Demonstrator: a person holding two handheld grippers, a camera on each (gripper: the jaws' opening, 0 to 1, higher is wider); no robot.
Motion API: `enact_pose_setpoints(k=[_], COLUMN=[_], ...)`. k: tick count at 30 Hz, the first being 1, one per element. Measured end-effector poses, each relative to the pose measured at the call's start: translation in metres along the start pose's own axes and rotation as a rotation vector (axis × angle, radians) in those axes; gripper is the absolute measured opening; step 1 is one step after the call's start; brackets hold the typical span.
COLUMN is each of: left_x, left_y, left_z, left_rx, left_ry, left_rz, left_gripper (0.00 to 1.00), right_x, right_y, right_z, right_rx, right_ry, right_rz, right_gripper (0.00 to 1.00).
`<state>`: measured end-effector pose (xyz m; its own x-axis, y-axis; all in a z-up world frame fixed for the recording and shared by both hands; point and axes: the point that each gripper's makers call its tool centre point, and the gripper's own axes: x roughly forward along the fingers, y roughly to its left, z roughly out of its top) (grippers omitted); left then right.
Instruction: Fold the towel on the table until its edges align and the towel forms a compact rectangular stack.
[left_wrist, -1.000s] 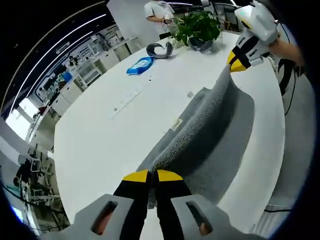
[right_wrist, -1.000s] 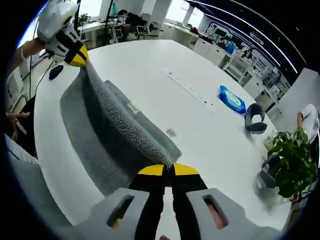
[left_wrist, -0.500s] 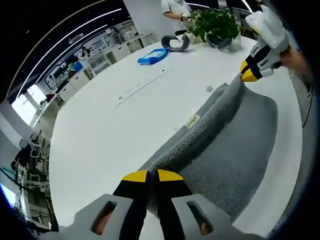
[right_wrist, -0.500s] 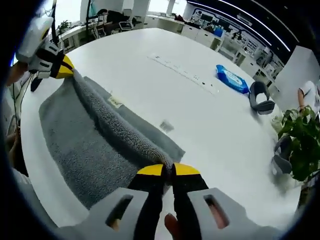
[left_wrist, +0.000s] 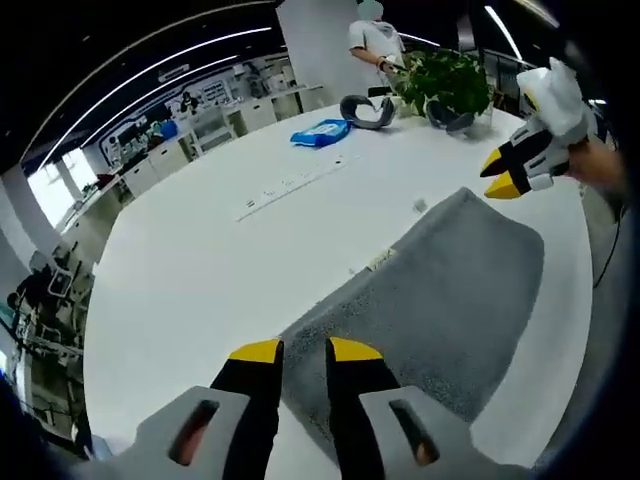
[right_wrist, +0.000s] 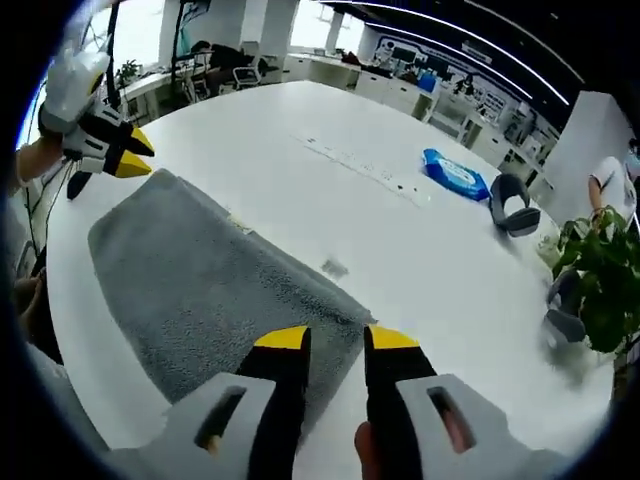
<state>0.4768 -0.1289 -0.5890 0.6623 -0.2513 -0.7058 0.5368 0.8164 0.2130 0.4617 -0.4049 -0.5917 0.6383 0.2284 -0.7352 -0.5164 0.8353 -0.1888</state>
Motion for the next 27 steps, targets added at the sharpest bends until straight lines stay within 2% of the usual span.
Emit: enact_pose_setpoints(k=[2, 5, 8, 10, 12, 16, 18, 24, 25, 27], left_x=[0.002, 0.008, 0.013, 0.016, 0.018, 0.023, 0.025, 0.027, 0.027, 0.028], left_y=[-0.006, -0.018, -0.021, -0.028, -0.032, -0.043, -0.045, -0.046, -0.046, -0.045], left_z=[-0.006, -0.022, -0.030, -0.036, -0.039, -0.050, -0.055, -0.055, -0.055, -0.055], left_rx=[0.009, 0.037, 0.062, 0.067, 0.065, 0.076, 0.102, 0.154, 0.172, 0.157], left_ry=[0.020, 0.094, 0.128, 0.153, 0.169, 0.228, 0.244, 0.246, 0.255, 0.281], left_rz=[-0.028, -0.079, -0.080, -0.104, -0.120, -0.158, -0.161, -0.154, -0.166, -0.180], left_gripper=[0.17, 0.15, 0.12, 0.11, 0.09, 0.02, 0.01, 0.01, 0.01, 0.01], right_x=[-0.007, -0.017, -0.023, -0.025, -0.025, -0.021, -0.017, -0.010, -0.008, -0.008], right_y=[0.008, 0.025, 0.040, 0.048, 0.055, 0.068, 0.071, 0.072, 0.072, 0.071], right_z=[-0.007, -0.022, -0.034, -0.043, -0.053, -0.074, -0.082, -0.090, -0.091, -0.091], right_rx=[0.025, 0.062, 0.091, 0.093, 0.116, 0.169, 0.156, 0.144, 0.156, 0.178], right_ry=[-0.001, 0.014, 0.021, 0.036, 0.057, 0.123, 0.153, 0.208, 0.219, 0.241], right_rz=[0.018, 0.046, 0.054, 0.055, 0.059, 0.084, 0.082, 0.085, 0.083, 0.082], right_gripper=[0.17, 0.10, 0.04, 0.04, 0.00, 0.00, 0.00, 0.00, 0.00, 0.00])
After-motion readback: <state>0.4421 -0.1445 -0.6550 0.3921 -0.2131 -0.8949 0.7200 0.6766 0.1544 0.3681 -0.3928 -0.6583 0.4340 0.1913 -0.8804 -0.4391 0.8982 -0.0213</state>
